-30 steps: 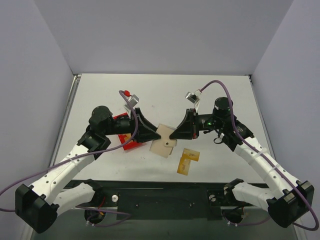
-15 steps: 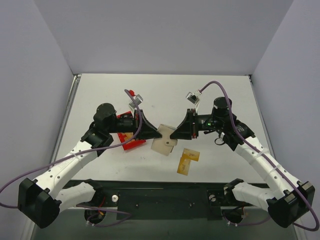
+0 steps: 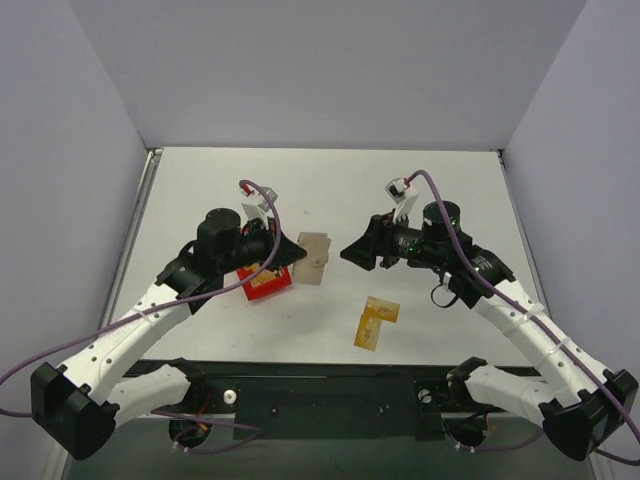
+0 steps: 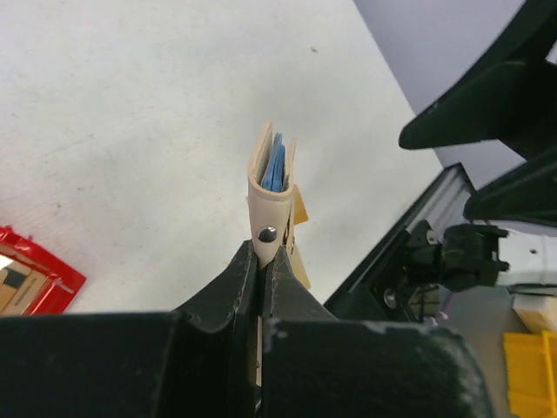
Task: Put the credit cards into the card holder
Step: Open the card holder at the center of the board.
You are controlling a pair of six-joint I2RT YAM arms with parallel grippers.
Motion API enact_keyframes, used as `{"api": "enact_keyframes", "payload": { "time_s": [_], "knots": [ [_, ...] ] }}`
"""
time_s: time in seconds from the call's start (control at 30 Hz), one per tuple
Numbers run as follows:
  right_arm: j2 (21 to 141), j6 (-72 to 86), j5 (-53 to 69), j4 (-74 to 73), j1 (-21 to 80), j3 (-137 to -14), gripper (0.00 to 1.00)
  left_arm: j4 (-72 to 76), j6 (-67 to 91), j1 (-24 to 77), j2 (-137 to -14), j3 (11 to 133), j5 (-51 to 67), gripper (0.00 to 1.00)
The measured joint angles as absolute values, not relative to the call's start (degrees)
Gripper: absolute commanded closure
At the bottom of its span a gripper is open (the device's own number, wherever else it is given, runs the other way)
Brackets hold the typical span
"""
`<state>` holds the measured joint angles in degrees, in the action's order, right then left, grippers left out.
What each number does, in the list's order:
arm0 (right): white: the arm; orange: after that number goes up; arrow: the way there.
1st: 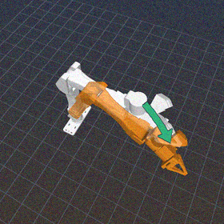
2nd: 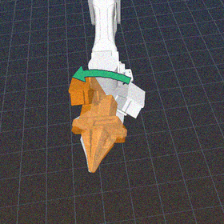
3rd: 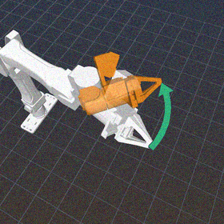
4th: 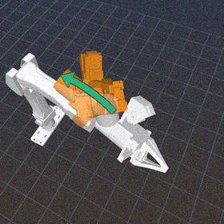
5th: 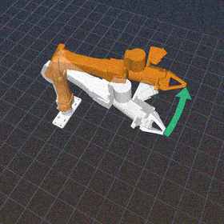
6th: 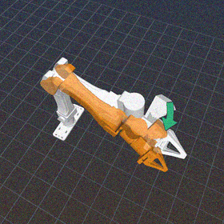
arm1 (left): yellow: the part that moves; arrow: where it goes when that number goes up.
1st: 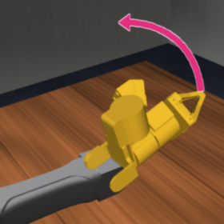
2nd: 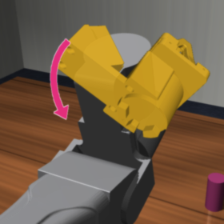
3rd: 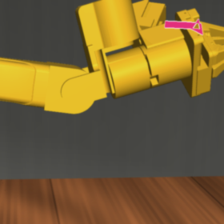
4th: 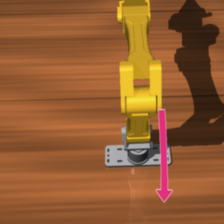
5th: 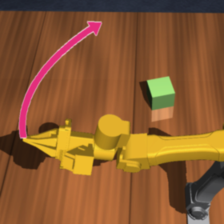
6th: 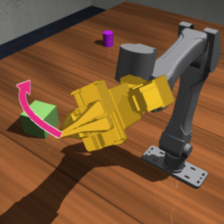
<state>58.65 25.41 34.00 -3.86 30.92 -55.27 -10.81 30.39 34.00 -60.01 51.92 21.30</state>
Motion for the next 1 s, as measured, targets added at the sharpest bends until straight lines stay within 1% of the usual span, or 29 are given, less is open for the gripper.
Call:
{"api": "enact_keyframes", "payload": {
  "time_s": [0.2,0.4,0.7,1.0],
  "knots": [
    [63.4,25.5,24.3,-3.7,39.2,-55.2,0.43,-14.0,31.0,37.9,-59.9,51.9,10.0,1.00],
    [68.2,28.1,19.8,-2.0,40.7,-55.1,0.43,-14.9,31.3,39.7,-59.3,51.9,3.8,1.00],
    [73.2,30.4,18.5,1.9,41.7,-55.2,0.43,-14.8,31.9,40.6,-59.3,51.9,2.3,1.00],
    [77.6,32.6,20.8,4.7,41.7,-55.4,0.40,-14.8,32.1,40.7,-60.4,51.8,2.2,1.00]
  ]
}}
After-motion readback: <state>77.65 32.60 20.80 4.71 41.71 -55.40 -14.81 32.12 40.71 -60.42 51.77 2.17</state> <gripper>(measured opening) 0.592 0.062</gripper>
